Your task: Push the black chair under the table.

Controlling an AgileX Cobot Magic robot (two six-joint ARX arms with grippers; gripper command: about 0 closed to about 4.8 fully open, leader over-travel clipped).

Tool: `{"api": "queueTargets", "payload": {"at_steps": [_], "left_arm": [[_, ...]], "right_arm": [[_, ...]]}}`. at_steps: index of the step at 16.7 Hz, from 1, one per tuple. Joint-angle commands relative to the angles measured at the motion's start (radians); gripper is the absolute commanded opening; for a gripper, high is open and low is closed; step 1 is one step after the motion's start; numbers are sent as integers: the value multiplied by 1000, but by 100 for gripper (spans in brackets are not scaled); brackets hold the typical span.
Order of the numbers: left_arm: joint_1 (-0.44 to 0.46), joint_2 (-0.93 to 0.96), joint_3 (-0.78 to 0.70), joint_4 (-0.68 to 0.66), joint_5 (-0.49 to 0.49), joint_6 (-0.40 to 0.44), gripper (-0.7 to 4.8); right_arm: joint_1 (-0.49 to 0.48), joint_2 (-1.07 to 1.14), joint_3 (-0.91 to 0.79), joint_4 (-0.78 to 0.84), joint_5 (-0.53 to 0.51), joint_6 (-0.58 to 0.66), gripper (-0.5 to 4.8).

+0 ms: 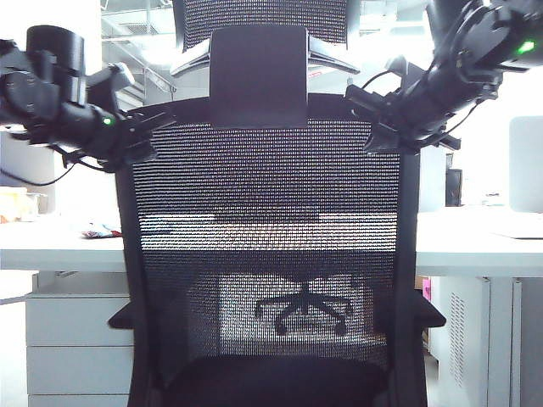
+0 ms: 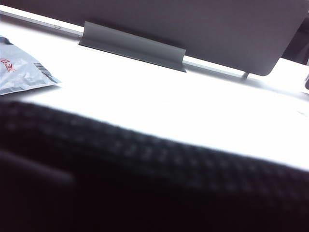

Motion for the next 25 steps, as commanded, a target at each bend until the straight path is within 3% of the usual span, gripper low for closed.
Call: {"api": "queueTargets", "payload": {"at_steps": [1, 7, 12, 15, 17, 22, 25], "left_arm": [[10, 7, 58, 34, -19, 4, -6], [10, 9, 63, 19, -18, 25, -6], [10, -21, 63, -6, 154, -35, -6], [9, -117, 54, -122, 157, -25, -6], [8, -209, -7, -123, 171, -26, -6], [7, -581, -333, -104, 163, -26, -6], [7, -874, -458, -178, 163, -30, -6]], "right_arm": [[-16, -2, 25, 58, 44, -6, -5], [-49, 19, 25, 51, 23, 3, -5], [-45, -36, 23, 14, -43, 9, -5], [-26, -128, 21, -43, -43, 1, -5], [-15, -182, 17, -93, -43, 2, -5], [4, -404, -164, -69, -39, 33, -5], [26, -618, -294, -86, 11, 36, -5]]}}
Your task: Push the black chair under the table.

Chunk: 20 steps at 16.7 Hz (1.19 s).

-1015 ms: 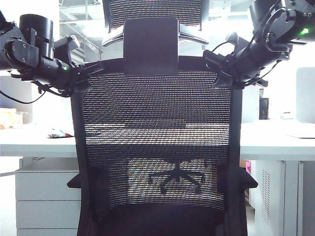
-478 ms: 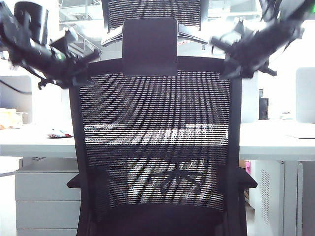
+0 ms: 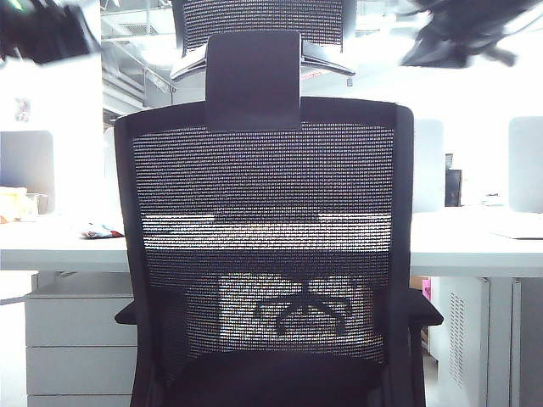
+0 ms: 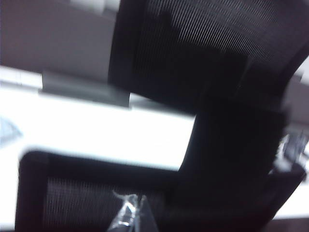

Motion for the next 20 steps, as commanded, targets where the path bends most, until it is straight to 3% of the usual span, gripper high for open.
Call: {"api": "queueTargets", "payload": {"at_steps": [1, 7, 10, 12, 16, 20], "left_arm": [[2, -207, -61, -74, -1, -4, -6], [2, -746, -79, -406, -193, -3, -6], [2, -986, -79, -623, -290, 97, -6], [2, -1113, -79, -777, -333, 120, -6], [3, -1149, -66, -986, -345, 137, -6], [3, -1149, -95, -999, -346, 138, -6]], "right_arm": [[20, -171, -65, 16, 45, 6, -5], [18, -536, -97, -182, 91, -35, -5], [21, -675, -102, -266, 109, -11, -5], [22, -755, -125, -306, 135, 2, -5], [22, -937, -219, -389, 187, -5, -5], [22, -1061, -284, -517, 201, -36, -5]]}}
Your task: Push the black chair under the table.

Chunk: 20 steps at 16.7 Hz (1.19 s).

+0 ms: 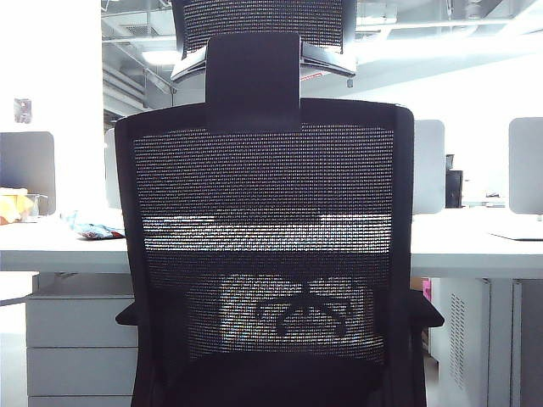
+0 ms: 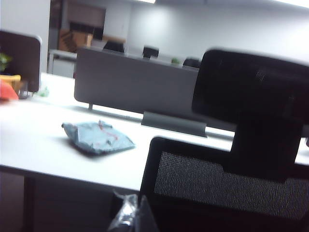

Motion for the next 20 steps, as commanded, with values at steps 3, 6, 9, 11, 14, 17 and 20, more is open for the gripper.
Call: {"api": "queueTargets", "payload": {"at_steps": [3, 6, 9, 11, 14, 17, 20], "left_arm": [[2, 0, -54, 0, 22, 1, -6], [2, 0, -128, 3, 68, -41, -6], [2, 0, -192, 4, 101, -43, -6], [2, 0, -220, -1, 107, -42, -5], [2, 0, -220, 3, 108, -42, -5], [1, 0, -220, 0, 122, -81, -5], [1, 0, -220, 0, 158, -87, -5]], "right_arm": [[2, -85, -40, -143, 8, -61, -5], [2, -87, -61, -164, 5, -111, -5], [-1, -87, -92, -153, 67, -223, -5], [-1, -87, -128, -124, 121, -254, -5], [-1, -87, -146, -150, 118, -254, 0], [-1, -87, -146, -213, 116, -254, 0], [0, -87, -147, -247, 101, -21, 0]]}}
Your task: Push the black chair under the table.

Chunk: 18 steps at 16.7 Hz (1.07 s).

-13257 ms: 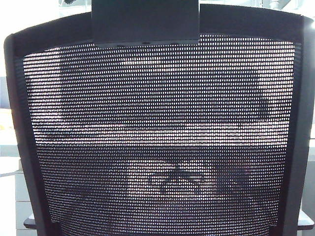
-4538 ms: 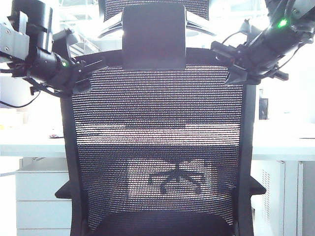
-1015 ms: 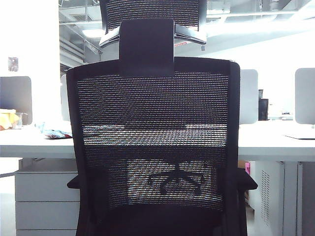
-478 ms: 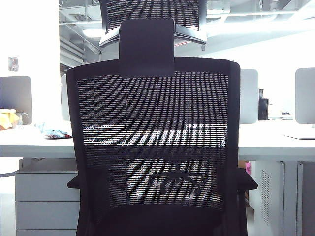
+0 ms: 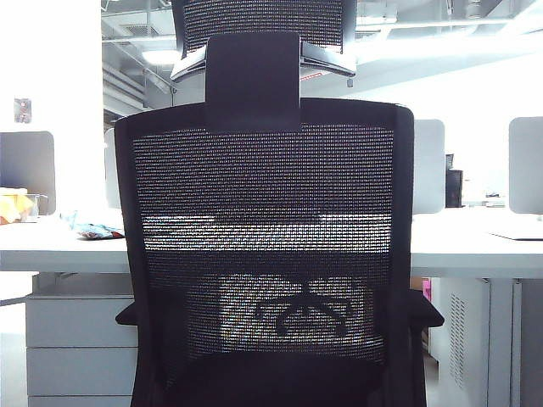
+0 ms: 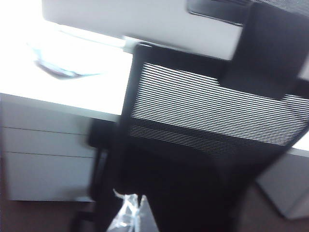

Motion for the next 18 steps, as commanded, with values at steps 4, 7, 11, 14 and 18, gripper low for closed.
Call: {"api": "queueTargets", "payload": {"at_steps": [4, 7, 11, 14, 18], "left_arm": [[2, 1, 4, 16, 24, -8, -5], [2, 1, 4, 16, 24, -8, -5], [3, -3, 4, 13, 24, -8, -5], [29, -3, 3, 12, 14, 63, -5], [101, -3, -59, 117, 14, 291, -5]], "right_arm": [[0, 1, -71, 229, 158, 435, 0], [0, 1, -71, 218, 187, 435, 0], [0, 1, -71, 217, 183, 435, 0], [0, 1, -71, 217, 183, 435, 0], [0, 1, -71, 217, 183, 435, 0]]}}
